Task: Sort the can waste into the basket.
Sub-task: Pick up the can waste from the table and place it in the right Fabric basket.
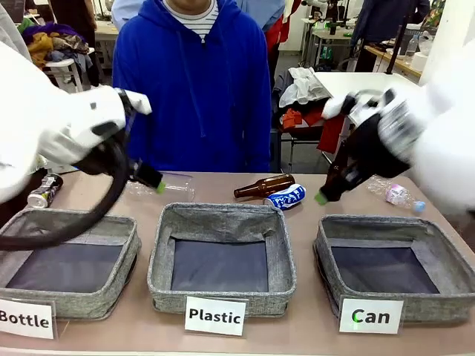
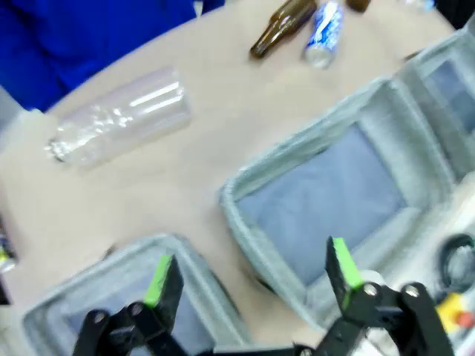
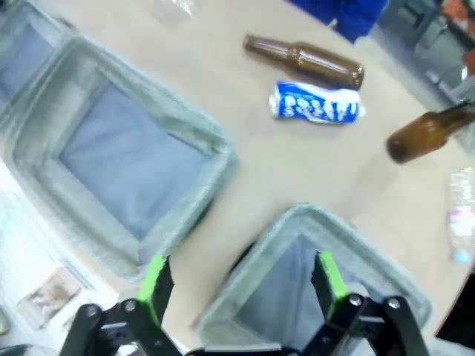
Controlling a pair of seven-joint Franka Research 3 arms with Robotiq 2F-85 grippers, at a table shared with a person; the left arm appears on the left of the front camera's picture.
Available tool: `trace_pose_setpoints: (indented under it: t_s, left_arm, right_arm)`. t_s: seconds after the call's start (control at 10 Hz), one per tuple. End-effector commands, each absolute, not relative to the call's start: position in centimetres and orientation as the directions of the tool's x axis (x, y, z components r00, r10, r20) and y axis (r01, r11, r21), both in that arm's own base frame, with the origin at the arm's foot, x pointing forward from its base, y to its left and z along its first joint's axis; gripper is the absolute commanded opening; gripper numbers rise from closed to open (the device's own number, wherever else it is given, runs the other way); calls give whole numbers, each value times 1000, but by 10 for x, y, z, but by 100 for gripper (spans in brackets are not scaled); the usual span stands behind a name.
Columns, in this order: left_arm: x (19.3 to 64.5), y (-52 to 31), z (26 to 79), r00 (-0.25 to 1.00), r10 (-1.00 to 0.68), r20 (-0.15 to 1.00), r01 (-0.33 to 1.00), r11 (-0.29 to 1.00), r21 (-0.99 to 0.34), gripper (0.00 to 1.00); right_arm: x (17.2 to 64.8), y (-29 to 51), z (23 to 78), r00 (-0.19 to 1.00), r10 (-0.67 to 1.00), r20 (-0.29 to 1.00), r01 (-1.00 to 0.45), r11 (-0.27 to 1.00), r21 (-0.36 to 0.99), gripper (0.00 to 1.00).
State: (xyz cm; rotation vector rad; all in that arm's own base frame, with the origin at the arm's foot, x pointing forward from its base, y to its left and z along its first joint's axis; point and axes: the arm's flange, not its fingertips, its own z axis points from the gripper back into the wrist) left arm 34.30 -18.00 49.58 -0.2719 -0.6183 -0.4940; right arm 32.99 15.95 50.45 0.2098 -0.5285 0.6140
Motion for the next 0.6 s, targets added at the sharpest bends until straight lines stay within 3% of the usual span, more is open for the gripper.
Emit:
trace_pose_setpoints:
  t_s: [0.0,0.1,0.4,0.5]
  left_arm:
    - [302,-152,539,719,-287,633,557,783,-279,100]
    - [289,-118,548,707,-283,648,625,680,-384,100]
    - [284,23,549,735,23,677,540,585,-605,100]
    - [276,60,537,717,180,673,449,620,-644,100]
  right_arm:
    - [300,101,549,730,367,576,-589,766,258,100]
    - [292,55,556,685,396,612,-687,632,359,100]
    - [295,-85,550,730,-13,684,-573,533,623,100]
    - [298,-118,537,737,-117,666,-536,499,681,100]
